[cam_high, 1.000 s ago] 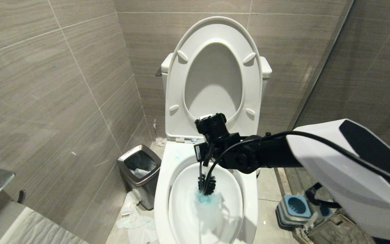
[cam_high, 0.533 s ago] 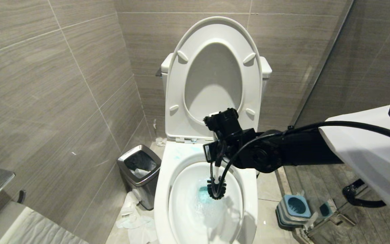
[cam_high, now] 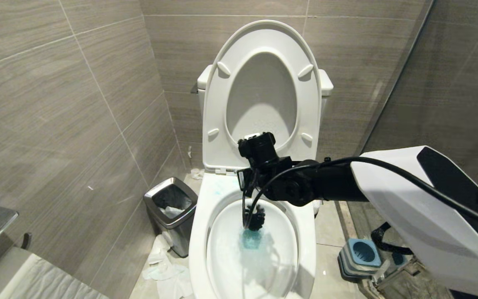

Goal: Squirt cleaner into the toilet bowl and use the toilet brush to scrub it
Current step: Scrub the toilet bowl

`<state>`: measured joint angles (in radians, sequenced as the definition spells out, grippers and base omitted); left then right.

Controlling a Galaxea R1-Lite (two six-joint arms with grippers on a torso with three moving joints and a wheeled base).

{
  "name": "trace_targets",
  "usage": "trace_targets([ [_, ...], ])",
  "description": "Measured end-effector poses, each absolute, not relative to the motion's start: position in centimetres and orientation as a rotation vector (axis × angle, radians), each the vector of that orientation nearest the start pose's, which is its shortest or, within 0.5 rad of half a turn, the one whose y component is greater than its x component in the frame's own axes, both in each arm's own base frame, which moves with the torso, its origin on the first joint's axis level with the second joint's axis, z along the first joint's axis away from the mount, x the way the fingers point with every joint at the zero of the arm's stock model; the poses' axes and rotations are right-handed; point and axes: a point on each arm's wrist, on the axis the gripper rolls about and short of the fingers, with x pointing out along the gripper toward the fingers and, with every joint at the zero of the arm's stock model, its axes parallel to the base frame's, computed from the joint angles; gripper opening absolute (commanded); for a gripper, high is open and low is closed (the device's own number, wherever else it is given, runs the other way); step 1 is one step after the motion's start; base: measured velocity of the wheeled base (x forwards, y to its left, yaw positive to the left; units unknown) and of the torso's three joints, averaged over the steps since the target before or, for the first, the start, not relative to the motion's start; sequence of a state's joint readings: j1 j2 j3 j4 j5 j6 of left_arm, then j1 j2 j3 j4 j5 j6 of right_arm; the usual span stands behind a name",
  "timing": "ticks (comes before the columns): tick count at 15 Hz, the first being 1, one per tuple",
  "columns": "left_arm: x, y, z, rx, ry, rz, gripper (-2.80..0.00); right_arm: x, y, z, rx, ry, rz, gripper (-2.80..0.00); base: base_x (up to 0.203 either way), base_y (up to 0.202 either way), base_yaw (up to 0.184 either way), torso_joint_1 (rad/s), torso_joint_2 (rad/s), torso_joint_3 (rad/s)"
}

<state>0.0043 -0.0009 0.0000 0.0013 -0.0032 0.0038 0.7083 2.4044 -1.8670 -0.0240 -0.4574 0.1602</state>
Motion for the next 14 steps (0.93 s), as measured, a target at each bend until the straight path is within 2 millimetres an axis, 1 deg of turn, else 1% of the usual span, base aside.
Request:
trace_targets([
  [3, -2.3, 0.0, 7.5, 0.004, 0.001, 0.001, -2.80, 37.4, 33.7, 12.0, -0.138, 0.452, 0.253, -2.80, 0.000, 0.000, 0.000, 0.000, 0.00, 0.000],
  [6, -2.3, 0.0, 7.5, 0.004, 0.001, 0.001, -2.80, 35.3, 35.9, 11.6, -0.144, 0.456, 0.296, -2.80, 0.000, 0.000, 0.000, 0.000, 0.00, 0.000],
  [8, -2.3, 0.0, 7.5, 0.004, 0.001, 0.001, -2.80, 33.8, 36.9, 11.5, -0.152, 0.470, 0.320, -2.80, 0.000, 0.000, 0.000, 0.000, 0.00, 0.000],
  [11, -2.3, 0.0, 7.5, 0.005, 0.001, 0.001, -2.80, 31.5, 37.1, 11.2, -0.174, 0.511, 0.345, -2.80, 0.000, 0.000, 0.000, 0.000, 0.00, 0.000],
  [14, -2.3, 0.0, 7.5, 0.004, 0.001, 0.001, -2.80, 29.1, 35.6, 10.8, -0.194, 0.576, 0.343, -2.80, 0.000, 0.000, 0.000, 0.000, 0.00, 0.000],
])
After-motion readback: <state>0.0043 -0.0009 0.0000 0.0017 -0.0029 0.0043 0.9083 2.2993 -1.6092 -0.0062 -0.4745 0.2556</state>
